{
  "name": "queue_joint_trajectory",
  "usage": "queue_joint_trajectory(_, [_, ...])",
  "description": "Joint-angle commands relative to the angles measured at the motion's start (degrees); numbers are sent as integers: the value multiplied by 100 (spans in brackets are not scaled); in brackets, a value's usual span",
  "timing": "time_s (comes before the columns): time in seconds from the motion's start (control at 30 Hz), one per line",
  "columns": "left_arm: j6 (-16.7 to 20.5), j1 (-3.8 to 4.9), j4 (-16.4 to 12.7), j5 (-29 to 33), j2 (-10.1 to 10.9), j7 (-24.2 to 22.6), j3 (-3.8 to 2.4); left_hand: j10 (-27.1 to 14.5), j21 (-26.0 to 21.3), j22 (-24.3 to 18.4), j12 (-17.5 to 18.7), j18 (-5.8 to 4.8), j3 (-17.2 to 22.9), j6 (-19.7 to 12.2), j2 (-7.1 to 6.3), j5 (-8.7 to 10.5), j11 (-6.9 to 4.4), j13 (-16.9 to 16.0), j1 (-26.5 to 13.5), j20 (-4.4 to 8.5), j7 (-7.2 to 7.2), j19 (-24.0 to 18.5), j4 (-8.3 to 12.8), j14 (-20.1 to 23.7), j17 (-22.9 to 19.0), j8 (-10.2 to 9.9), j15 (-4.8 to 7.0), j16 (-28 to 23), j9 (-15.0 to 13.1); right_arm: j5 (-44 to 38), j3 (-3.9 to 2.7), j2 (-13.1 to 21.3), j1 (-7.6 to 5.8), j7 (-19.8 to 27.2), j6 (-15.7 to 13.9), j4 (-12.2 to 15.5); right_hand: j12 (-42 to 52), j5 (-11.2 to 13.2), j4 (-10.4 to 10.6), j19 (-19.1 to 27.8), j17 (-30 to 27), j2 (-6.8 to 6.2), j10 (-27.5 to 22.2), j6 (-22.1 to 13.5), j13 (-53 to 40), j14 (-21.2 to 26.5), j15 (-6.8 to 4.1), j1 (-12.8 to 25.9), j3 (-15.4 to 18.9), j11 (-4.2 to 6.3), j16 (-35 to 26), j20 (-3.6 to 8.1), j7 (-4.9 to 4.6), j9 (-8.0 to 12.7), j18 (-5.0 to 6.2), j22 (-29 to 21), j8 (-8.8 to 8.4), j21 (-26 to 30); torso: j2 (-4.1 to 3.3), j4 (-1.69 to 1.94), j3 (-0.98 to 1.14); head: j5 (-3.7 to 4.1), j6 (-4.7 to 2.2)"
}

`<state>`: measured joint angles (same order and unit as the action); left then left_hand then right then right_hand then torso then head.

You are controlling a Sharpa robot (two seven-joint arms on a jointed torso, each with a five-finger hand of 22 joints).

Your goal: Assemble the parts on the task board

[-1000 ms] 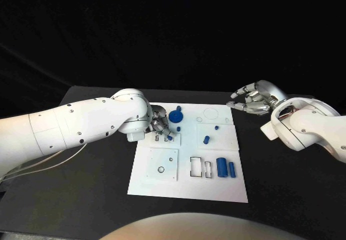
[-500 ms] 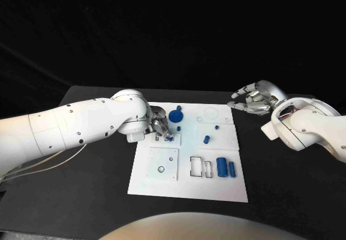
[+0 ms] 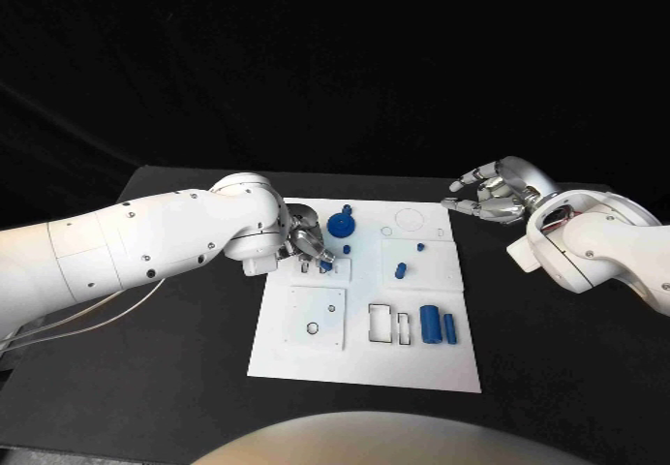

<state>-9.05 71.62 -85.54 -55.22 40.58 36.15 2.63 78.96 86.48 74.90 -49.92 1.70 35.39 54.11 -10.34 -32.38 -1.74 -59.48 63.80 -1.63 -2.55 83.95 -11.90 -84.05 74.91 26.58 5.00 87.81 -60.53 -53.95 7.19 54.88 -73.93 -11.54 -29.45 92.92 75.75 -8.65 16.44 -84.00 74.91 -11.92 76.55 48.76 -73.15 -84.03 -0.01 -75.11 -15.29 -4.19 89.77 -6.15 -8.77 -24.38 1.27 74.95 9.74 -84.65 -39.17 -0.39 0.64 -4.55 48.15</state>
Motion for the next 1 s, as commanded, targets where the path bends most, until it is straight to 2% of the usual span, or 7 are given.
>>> queue_joint_trajectory(0.03, [189, -1, -60, 57, 40, -109, -5, 42, -18, 1113, 11, -40, 1119, 46, -3, -108, -11, 12, -107, 15, 13, 258, 1190, -548, 1299, 47, 2, 43, -35, -65, 1, 4, 5, -4, 57, 2, -21, -33, 3, -195, 1457, -10, -32, 25, 6, -583, 19, -33, -21, 9, 3, -29, 5, -9, 38, 1152, 39, 35, -1, 3, -1, 5, 2])
queue_joint_trajectory(0.33, [526, -19, -256, -629, 169, -215, 9, 101, -1, 1140, -27, -46, 1140, 107, -25, -353, -33, 3, -211, 33, 38, 276, 1298, -556, 1329, 119, 21, 71, -86, -61, 1, 24, 8, 2, 37, 2, -26, -89, 17, -193, 1448, 4, -31, 27, 14, -581, 15, 31, -31, 13, 0, -24, 8, -13, 39, 1149, 52, 42, -1, 10, -3, 12, 11])
queue_joint_trajectory(0.6, [601, -49, -290, -899, 175, -168, 59, 113, 24, 1166, -39, -54, 1139, 117, -29, -367, -34, -1, -225, 35, 40, 299, 1305, -560, 1350, 129, 24, 88, -93, -57, 2, 20, 15, 7, 31, -5, -23, -114, 16, -194, 1448, 6, -28, 27, 12, -581, 13, 45, -36, 14, 0, -22, 10, -14, 39, 1150, 56, 42, -5, 4, 0, -24, 17])
queue_joint_trajectory(0.8, [562, -61, -269, -950, 141, -140, 91, 135, 23, 1167, -45, -54, 1124, 130, -34, -350, -32, 3, -267, 38, 44, 298, 1298, -563, 1362, 149, 27, 99, -105, -56, 2, 13, 21, 11, 34, -8, -24, -124, 16, -193, 1445, 8, -28, 29, 14, -580, 12, 52, -39, 14, -2, -22, 11, -15, 40, 1149, 58, 44, -9, -8, -1, -8, 29])
queue_joint_trajectory(1.0, [519, -71, -227, -961, 90, -126, 124, 155, 27, 1172, -51, -56, 1118, 141, -35, -320, -34, 7, -307, 41, 51, 301, 1295, -566, 1375, 172, 30, 110, -121, -56, 2, 10, 24, 14, 34, -8, -29, -138, 14, -190, 1443, 10, -32, 31, 20, -579, 11, 58, -43, 15, -2, -21, 12, -16, 41, 1146, 62, 49, -10, -4, -1, -12, 41])
